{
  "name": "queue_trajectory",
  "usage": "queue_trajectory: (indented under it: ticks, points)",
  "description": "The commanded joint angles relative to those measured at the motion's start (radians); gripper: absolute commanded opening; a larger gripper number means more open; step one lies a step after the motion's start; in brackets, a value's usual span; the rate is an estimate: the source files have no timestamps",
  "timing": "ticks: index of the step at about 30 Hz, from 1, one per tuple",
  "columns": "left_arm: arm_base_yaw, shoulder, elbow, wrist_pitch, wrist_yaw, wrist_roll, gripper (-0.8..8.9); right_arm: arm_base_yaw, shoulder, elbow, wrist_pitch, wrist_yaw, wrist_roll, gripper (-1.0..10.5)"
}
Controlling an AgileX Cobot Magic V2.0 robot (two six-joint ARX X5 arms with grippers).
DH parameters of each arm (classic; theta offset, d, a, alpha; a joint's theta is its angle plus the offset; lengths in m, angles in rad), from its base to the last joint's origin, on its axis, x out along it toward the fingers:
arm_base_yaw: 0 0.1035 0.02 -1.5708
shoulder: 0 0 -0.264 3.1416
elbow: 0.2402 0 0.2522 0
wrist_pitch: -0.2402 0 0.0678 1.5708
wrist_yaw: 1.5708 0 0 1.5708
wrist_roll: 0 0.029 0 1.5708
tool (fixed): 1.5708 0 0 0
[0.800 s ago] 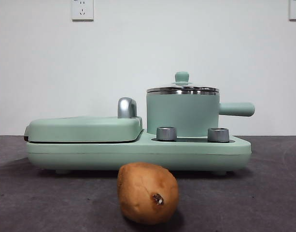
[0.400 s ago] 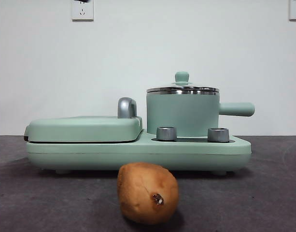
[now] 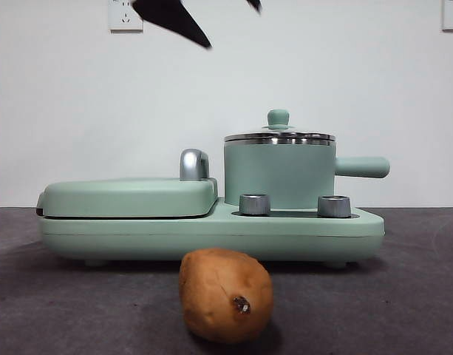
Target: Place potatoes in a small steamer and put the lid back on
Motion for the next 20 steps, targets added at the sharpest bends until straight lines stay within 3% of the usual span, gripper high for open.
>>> queue_trajectory:
  ticks: [1,8,20]
  points:
    - [-0.029,0.121,0.143,-0.013,-0.072,0.021,4.67,0.0,0.005,0.017,0.006,-0.002,-0.005,5.3]
    - [-0.065,0.356,0.373,-0.031,-0.114,0.011,4.67,0.0,0.005,0.017,0.006,-0.002,-0.005,5.3]
    - [-0.09,0.451,0.373,0.028,-0.15,-0.014,4.58,0.0,0.005,0.017,0.006,-0.002,-0.005,5.3]
